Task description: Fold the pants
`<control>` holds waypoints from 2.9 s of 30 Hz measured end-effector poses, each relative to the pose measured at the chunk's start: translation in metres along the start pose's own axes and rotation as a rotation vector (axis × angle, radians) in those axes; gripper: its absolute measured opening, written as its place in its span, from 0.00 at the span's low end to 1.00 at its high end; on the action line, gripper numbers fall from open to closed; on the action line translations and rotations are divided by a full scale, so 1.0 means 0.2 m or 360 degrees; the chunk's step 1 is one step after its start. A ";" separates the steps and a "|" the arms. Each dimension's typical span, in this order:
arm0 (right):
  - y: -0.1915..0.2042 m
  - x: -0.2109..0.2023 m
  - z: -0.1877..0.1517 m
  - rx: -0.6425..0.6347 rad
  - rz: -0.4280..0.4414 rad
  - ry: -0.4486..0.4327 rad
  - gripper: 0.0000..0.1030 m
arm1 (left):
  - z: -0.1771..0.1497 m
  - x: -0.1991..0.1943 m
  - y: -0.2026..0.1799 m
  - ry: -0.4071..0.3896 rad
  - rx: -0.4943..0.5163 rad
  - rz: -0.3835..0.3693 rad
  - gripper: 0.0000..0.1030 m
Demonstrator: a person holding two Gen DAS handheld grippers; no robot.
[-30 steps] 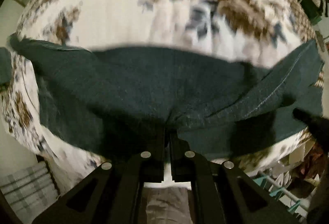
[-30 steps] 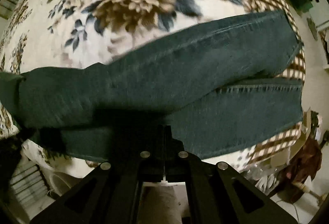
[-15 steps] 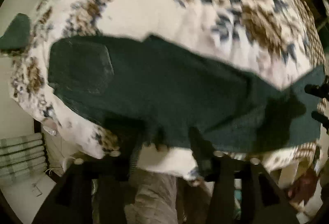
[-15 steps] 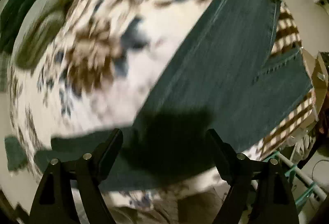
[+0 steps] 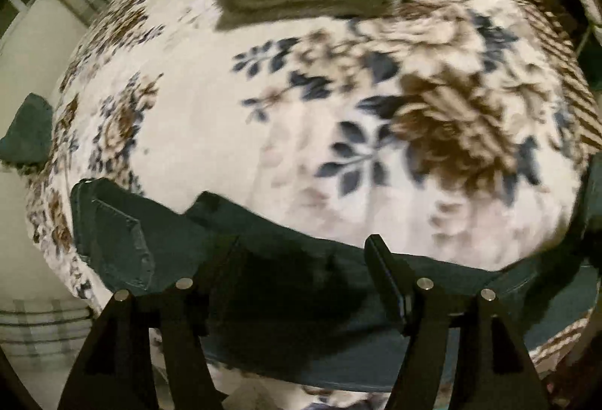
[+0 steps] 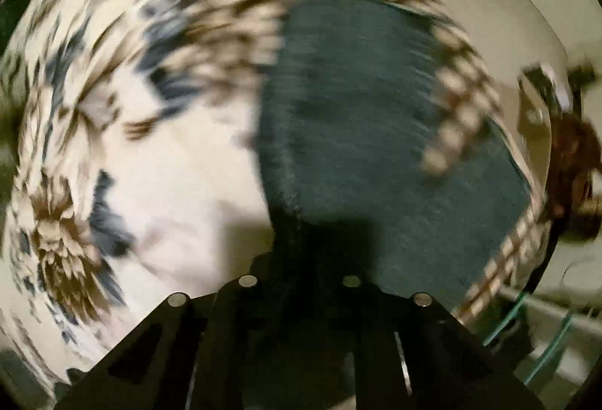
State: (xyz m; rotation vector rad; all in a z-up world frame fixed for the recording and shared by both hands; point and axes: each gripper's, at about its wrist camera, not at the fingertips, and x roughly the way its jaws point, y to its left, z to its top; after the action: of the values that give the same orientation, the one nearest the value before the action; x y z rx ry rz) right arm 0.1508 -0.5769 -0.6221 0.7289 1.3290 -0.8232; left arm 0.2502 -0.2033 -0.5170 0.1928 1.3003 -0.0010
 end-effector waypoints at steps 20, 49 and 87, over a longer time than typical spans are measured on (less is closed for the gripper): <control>-1.04 0.01 -0.18 0.0637 0.0268 0.0124 0.49 | -0.24 0.08 -0.59 0.0144 0.0411 -0.0084 0.62; -1.16 -0.50 0.13 0.0560 0.0497 -0.0609 0.10 | -0.24 -0.13 -1.06 -0.0037 0.0465 -0.0282 0.62; 0.44 0.10 -1.42 0.0285 0.0721 0.0399 0.55 | -0.41 0.47 1.96 0.0245 -0.0871 -0.0073 0.62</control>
State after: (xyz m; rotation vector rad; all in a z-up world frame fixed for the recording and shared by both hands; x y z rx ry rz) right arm 0.0756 -0.2927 -0.6740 1.2536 1.2489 -0.4977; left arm 0.2392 0.2033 -0.5717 -0.3105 1.4100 0.3328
